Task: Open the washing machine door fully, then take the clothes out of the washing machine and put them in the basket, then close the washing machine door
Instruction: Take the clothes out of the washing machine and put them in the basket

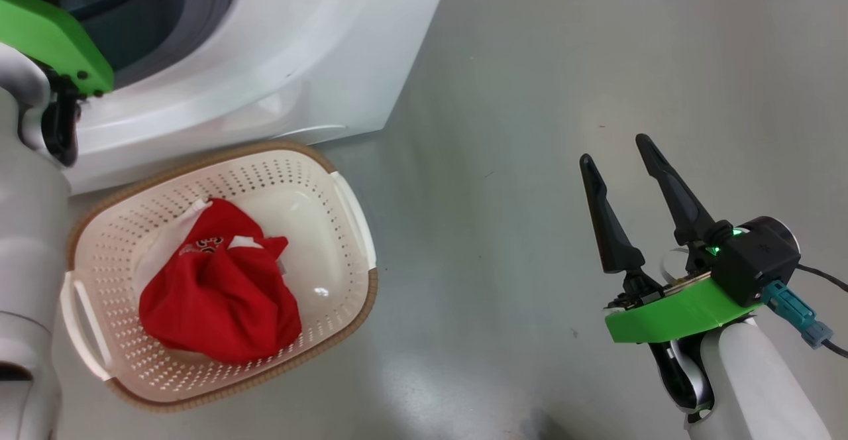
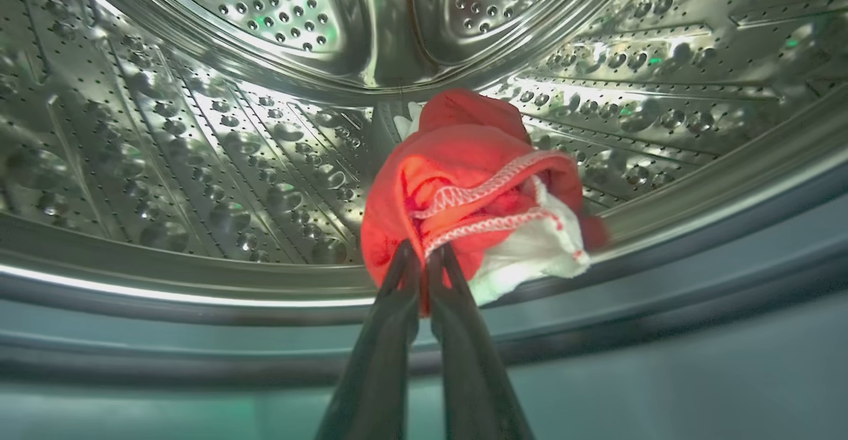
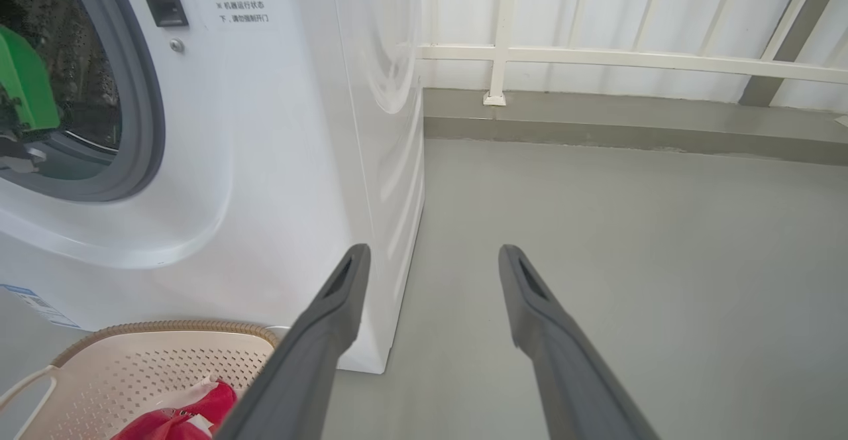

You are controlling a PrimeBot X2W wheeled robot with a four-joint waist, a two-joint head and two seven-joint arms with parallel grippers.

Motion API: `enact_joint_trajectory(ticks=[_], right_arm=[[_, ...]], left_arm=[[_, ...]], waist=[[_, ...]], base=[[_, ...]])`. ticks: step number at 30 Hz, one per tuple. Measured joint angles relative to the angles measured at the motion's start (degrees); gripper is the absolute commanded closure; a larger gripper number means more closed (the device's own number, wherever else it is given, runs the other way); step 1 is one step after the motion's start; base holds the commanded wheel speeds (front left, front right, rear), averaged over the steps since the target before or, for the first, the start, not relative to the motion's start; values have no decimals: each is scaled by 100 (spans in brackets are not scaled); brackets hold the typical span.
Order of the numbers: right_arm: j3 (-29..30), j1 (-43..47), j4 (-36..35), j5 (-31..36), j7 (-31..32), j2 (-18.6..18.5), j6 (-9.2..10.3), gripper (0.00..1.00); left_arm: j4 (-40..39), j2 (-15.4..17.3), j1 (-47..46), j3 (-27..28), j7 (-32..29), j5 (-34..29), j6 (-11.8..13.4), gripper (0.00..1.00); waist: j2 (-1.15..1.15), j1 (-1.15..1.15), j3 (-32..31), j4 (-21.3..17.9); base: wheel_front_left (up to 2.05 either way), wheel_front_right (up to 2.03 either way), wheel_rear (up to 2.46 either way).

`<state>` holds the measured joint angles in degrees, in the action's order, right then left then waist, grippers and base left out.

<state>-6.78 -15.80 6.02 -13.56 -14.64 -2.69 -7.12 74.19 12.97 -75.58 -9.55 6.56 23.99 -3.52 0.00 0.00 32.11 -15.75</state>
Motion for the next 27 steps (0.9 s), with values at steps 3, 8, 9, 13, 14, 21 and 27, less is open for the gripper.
enact_joint_trajectory(ticks=[3, 8, 9, 13, 14, 21, 27], right_arm=[[7, -3, 0, -1, 0, 0, 0, 0], [31, -69, 4, 0, 0, 0, 0, 0], [36, -101, 5, 0, 0, -1, 0, 0], [37, -118, 19, 0, 0, -4, 0, 0], [35, -119, 24, 0, 0, -3, 0, 0], [53, -116, 101, 0, 0, -5, 0, 0], [129, -107, 109, 0, 0, -11, 0, 0]], left_arm=[[-20, -31, -4, 11, 316, 5, -4, 100], [-183, -129, 66, 32, 690, 40, -13, 100], [-237, -130, 108, 53, 728, 58, -24, 100], [-850, -133, 486, 191, 773, 127, -64, 100], [-1136, -133, 608, 238, 773, 122, -76, 100], [-2703, -305, 1805, 700, 775, -20, -116, 100], [-3637, -445, 2393, 1063, 775, -185, -168, 100]], waist=[[0, 0, 5, 84], [0, 0, -30, 251], [0, 0, -43, 284], [0, 0, -116, 403], [0, 0, -135, 431], [0, 0, -361, 610], [0, 0, -549, 733]], base=[[0, 0, 0], [0, 0, 0], [0, 0, 0], [0, 0, 0], [0, 0, 0], [0, 0, 0], [0, 0, 0]])
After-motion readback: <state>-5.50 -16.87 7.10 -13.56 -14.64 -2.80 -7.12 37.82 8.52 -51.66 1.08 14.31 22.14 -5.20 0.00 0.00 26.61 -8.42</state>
